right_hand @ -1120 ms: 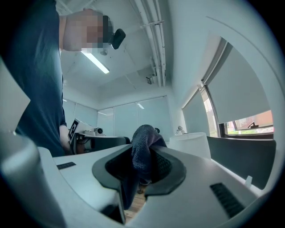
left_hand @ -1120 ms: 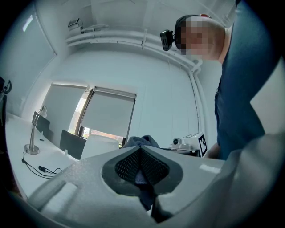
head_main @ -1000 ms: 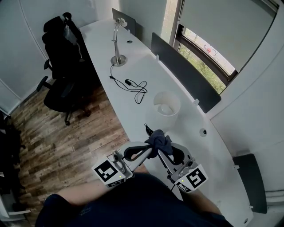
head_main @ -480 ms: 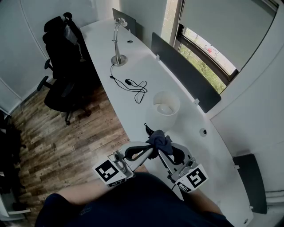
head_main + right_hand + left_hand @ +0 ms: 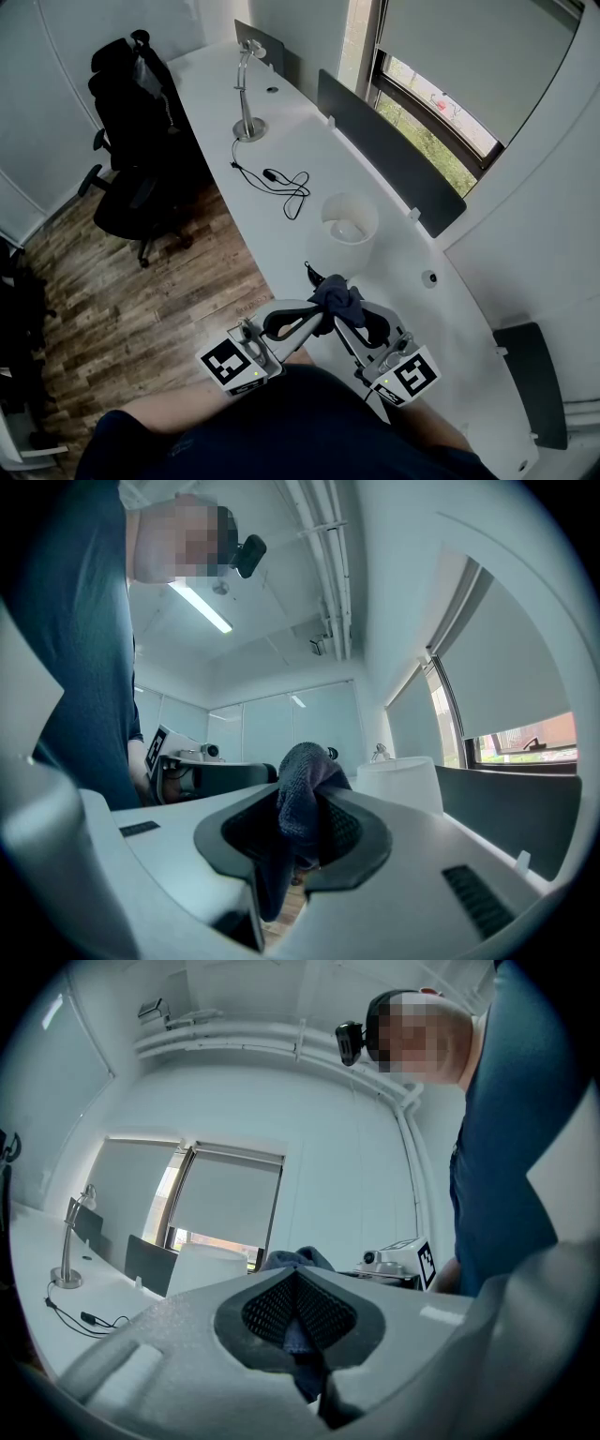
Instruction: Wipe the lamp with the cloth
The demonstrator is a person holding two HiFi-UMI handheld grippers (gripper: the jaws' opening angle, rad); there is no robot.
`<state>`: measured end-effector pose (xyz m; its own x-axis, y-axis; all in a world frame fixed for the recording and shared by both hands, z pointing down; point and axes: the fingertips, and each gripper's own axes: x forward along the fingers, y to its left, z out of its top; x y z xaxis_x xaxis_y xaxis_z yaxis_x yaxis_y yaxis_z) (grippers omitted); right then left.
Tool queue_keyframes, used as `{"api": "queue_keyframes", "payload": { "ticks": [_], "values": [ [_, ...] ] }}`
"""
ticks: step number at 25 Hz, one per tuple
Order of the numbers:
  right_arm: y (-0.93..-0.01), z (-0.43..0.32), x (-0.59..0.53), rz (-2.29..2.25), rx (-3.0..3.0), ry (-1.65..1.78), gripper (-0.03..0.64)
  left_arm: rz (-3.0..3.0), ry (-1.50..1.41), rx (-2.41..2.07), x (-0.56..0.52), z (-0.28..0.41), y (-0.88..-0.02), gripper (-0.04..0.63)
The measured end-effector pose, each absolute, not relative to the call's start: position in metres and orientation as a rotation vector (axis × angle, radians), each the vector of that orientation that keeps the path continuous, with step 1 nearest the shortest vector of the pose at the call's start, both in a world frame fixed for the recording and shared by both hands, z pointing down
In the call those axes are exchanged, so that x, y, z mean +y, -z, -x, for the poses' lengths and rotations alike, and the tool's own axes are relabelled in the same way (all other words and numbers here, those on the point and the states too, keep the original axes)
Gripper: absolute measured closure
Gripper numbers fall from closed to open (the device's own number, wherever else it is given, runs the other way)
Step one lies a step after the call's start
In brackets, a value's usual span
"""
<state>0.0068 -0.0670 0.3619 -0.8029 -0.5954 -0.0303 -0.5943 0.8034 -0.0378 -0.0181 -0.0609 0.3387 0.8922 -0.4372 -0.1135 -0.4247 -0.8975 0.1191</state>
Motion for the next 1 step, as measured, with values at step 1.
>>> {"api": "queue_keyframes", "payload": {
  "ticks": [1],
  "values": [
    [-0.3622,-0.0065,-0.0672,0.970,2.945,0.040,0.523,-2.966,0.217,-0.683,-0.0614,0.0185,-0.3390,0.594]
  ]
}}
